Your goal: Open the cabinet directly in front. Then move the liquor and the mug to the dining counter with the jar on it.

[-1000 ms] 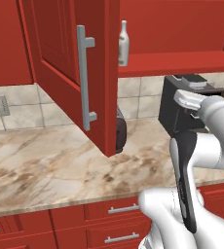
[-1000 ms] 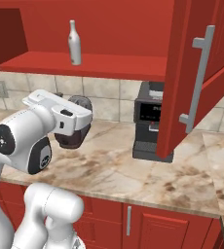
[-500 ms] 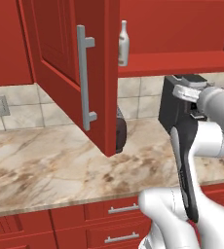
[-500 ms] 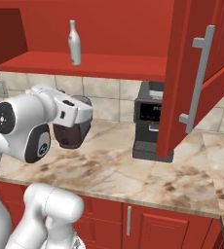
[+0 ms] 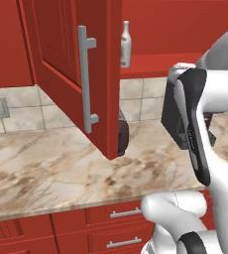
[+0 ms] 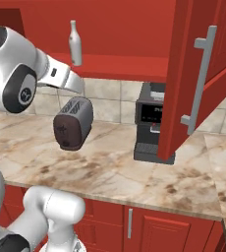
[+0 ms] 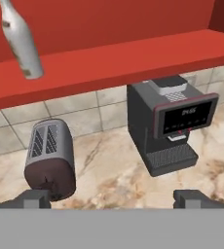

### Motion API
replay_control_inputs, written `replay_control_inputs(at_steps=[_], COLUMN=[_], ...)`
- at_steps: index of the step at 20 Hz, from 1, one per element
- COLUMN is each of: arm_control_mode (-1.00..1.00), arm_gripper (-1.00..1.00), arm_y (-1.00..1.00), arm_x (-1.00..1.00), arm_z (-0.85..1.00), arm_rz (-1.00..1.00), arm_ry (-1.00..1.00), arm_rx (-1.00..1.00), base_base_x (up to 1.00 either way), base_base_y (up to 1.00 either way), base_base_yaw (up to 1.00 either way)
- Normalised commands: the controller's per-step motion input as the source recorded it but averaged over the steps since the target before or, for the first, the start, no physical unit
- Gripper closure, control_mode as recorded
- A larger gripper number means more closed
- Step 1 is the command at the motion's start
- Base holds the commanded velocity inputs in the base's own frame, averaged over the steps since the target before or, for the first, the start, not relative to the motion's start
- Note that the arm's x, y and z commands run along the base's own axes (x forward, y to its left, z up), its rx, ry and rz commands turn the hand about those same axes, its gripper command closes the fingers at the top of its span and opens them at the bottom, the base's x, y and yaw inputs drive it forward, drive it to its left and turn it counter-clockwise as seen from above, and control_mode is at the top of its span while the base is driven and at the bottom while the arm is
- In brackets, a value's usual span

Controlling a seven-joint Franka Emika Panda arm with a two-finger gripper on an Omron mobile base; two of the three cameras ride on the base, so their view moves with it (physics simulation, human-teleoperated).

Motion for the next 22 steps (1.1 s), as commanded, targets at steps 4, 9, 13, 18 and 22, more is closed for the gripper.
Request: replay_control_inputs(at_steps=[4, 9, 13, 18, 22], arm_control_mode=[-1.00, -1.00, -1.00, -1.00, -1.00], arm_gripper=[-1.00, -1.00, -1.00, -1.00, -1.00], arm_y=[0.00, 0.38, 0.64, 0.51, 0.23], arm_x=[0.00, 0.00, 0.08, 0.10, 0.14], arm_z=[0.00, 0.00, 0.00, 0.00, 0.08], arm_rz=[0.00, 0.07, 0.08, 0.06, 0.01], arm_ry=[-0.01, -0.06, -0.13, -0.20, -0.15], arm_rx=[0.00, 0.00, 0.00, -0.02, 0.00], base_base_x=[0.00, 0.00, 0.00, 0.00, 0.00], base_base_y=[0.00, 0.00, 0.00, 0.00, 0.00], base_base_yaw=[0.00, 0.00, 0.00, 0.00, 0.00])
